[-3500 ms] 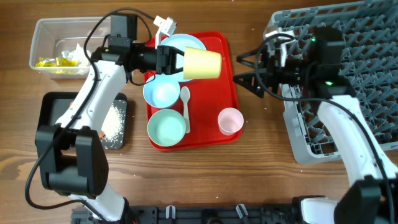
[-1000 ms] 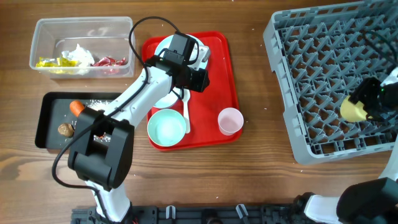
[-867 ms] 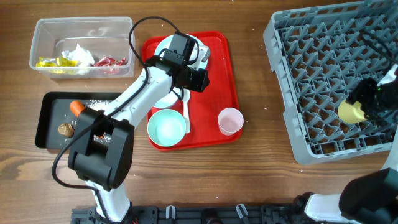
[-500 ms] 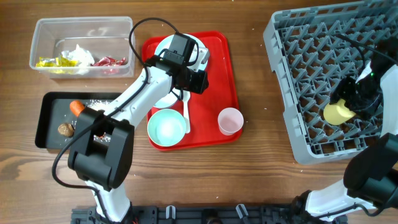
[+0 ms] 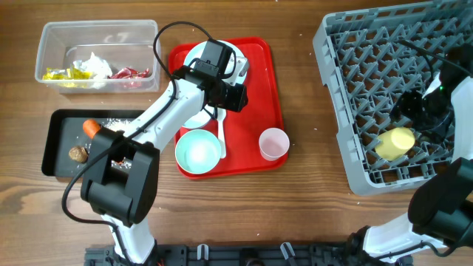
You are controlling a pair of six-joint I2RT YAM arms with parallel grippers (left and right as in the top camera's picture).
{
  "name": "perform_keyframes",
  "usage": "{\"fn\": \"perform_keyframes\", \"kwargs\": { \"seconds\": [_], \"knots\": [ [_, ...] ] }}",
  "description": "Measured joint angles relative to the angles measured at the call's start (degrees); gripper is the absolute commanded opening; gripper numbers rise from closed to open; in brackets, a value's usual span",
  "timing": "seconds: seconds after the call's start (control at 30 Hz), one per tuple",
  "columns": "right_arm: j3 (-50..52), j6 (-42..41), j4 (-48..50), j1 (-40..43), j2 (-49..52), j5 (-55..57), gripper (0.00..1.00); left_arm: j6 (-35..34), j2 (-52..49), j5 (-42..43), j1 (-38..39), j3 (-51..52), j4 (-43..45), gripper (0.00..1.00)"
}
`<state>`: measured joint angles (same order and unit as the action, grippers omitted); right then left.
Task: Sort waste into correct bins and load items into the dishwasher rack
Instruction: 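Carry the yellow cup with the right gripper into the grey dish rack, then grasp the pink cup with the left gripper and pass it to the right gripper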
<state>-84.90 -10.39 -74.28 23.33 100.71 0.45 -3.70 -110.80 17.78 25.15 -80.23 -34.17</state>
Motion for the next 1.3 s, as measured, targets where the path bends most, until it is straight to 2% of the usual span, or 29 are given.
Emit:
{"fn": "perform_keyframes", "kwargs": {
  "seconds": [0.03, 0.07, 0.17, 0.23, 0.3, 0.43, 0.47, 0.6, 0.67, 0.9, 1.0, 1.03, 1.07, 1.17, 1.23, 1.3],
  "knots": [
    [-0.15, -0.07, 0.0, -1.38, -0.52, 0.0, 0.94, 0.0, 0.0, -0.22, 0.0, 0.0, -0.81, 0.57],
    [-0.44, 0.02, -0.02, -2.56, -1.38, -0.04, 0.99, 0.15, 0.0, -0.7, 0.02, -0.09, -2.1, 0.6],
    [-2.82, -0.13, 1.46, -11.54, -11.3, -0.13, 1.0, 1.81, 2.08, -2.73, 0.48, -0.24, -11.15, 0.71],
    [-3.78, -0.17, 1.55, -17.59, -16.33, -0.39, 1.0, 2.73, 6.21, -3.06, 1.46, -0.2, -14.62, 0.72],
    [-3.85, -0.17, 2.38, -20.22, -16.68, -0.52, 1.0, 3.48, 10.29, -2.93, 3.93, -0.33, -14.21, 0.74],
    [-3.85, -0.17, 4.07, -20.68, -16.17, -0.55, 1.0, 3.69, 6.12, -2.93, 11.28, -0.42, -12.33, 0.73],
    [-3.85, -0.17, 4.07, -20.68, -16.17, -0.55, 1.0, 3.69, 4.79, -2.97, 12.39, -0.39, -12.35, 0.7],
    [-3.85, -0.17, 4.13, -20.68, -16.17, -0.55, 1.0, 3.91, -0.42, -4.24, 14.34, -0.39, -12.39, 0.43],
    [-3.85, -0.17, 4.31, -20.68, -16.17, -0.55, 1.0, 3.87, -1.27, -5.16, 14.12, -0.39, -12.52, 0.04],
    [-3.85, -0.17, 4.68, -20.68, -16.17, -2.95, 0.99, -3.34, 1.79, -7.17, 10.62, -1.46, -13.4, 0.04],
    [-3.37, 2.19, 7.48, -20.68, -16.17, -9.88, 0.99, -4.63, 7.69, -0.92, 7.58, -3.23, -12.87, 0.04],
    [-2.56, 4.13, 9.9, -20.68, -16.15, -15.06, 0.97, -4.83, 10.23, 5.05, 4.59, -3.5, -11.87, 0.04],
    [0.0, 7.37, 14.73, -20.68, -16.15, -24.87, 0.97, -5.18, 11.69, 13.18, 1.03, -3.74, -10.58, 0.04],
    [5.53, 12.33, 25.62, -20.68, -16.02, -44.98, 0.97, -3.87, 11.98, 30.62, -8.11, -4.0, -9.84, 0.04],
    [9.2, 13.73, 34.12, -20.92, -15.89, -56.85, 0.97, -2.54, 11.98, 38.93, -12.24, -4.02, -9.07, 0.04],
    [12.15, 13.46, 40.39, -21.66, -15.85, -63.91, 0.97, -1.51, 11.93, 46.34, -13.7, -4.02, -6.86, 0.04]
  ]
}}
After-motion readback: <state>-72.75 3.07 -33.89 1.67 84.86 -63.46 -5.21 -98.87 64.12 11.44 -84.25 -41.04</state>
